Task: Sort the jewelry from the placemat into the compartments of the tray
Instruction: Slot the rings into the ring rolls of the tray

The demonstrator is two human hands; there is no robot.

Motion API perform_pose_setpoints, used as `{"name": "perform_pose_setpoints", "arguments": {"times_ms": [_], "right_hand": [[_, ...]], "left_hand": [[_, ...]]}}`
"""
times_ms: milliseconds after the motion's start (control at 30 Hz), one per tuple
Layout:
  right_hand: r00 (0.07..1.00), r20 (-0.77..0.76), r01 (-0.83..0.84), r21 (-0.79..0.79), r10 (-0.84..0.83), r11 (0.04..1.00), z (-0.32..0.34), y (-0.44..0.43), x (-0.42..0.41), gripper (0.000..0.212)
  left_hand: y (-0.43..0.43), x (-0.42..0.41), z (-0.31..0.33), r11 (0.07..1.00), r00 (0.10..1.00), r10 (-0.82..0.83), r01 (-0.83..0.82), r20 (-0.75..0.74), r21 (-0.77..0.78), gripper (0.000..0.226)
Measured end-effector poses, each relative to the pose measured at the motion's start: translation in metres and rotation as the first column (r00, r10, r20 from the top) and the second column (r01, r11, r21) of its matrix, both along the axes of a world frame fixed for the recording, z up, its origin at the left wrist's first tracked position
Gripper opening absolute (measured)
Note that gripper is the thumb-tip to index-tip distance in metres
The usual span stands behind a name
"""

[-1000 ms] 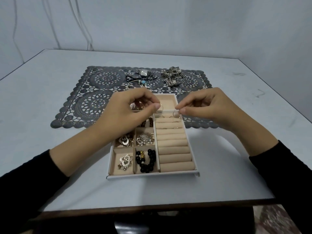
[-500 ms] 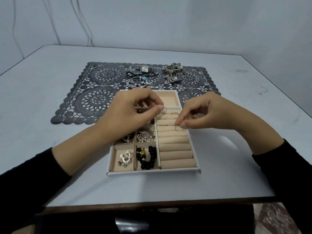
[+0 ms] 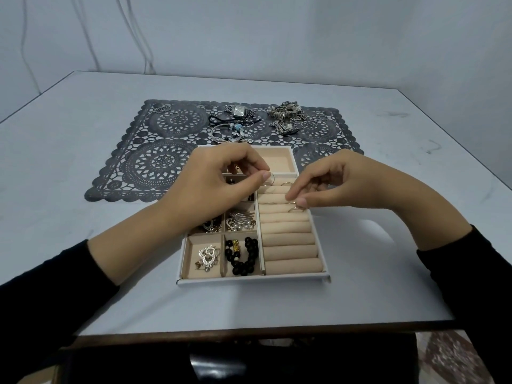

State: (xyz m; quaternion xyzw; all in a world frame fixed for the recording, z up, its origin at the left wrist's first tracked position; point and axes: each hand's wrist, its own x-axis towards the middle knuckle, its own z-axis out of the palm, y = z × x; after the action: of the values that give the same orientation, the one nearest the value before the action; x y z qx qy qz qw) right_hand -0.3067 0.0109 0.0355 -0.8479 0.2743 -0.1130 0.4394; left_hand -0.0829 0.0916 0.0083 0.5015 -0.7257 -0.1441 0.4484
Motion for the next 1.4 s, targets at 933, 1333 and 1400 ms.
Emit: {"name": "perform_pose_setpoints", "arguments": {"times_ms": [933,1333,1400], "right_hand": [[0.932,0.237,0.287,-0.026,-0.273,0.958,-0.012,-0.017,-0.002,0.017],[0.84,-0.057,0.44,-0.511,-0.54,0.739,-0.049,-0.045,0.002,0.046],[0.842,-0.099,0.411,-0.519,-0.53,0.749,-0.049,-0.045,0.002,0.047]], "left_hand": [[0.0,0.001,0.001,0.996,0.996,-0.081,0.079,0.038,0.042,0.006],[0.0,0.003,0.002,0.982,0.95,-0.181,0.188,0.255,-0.003,0.007],[-0.001,0.003,0.002,0.98,0.935,-0.186,0.2,0.301,-0.015,0.007]]}}
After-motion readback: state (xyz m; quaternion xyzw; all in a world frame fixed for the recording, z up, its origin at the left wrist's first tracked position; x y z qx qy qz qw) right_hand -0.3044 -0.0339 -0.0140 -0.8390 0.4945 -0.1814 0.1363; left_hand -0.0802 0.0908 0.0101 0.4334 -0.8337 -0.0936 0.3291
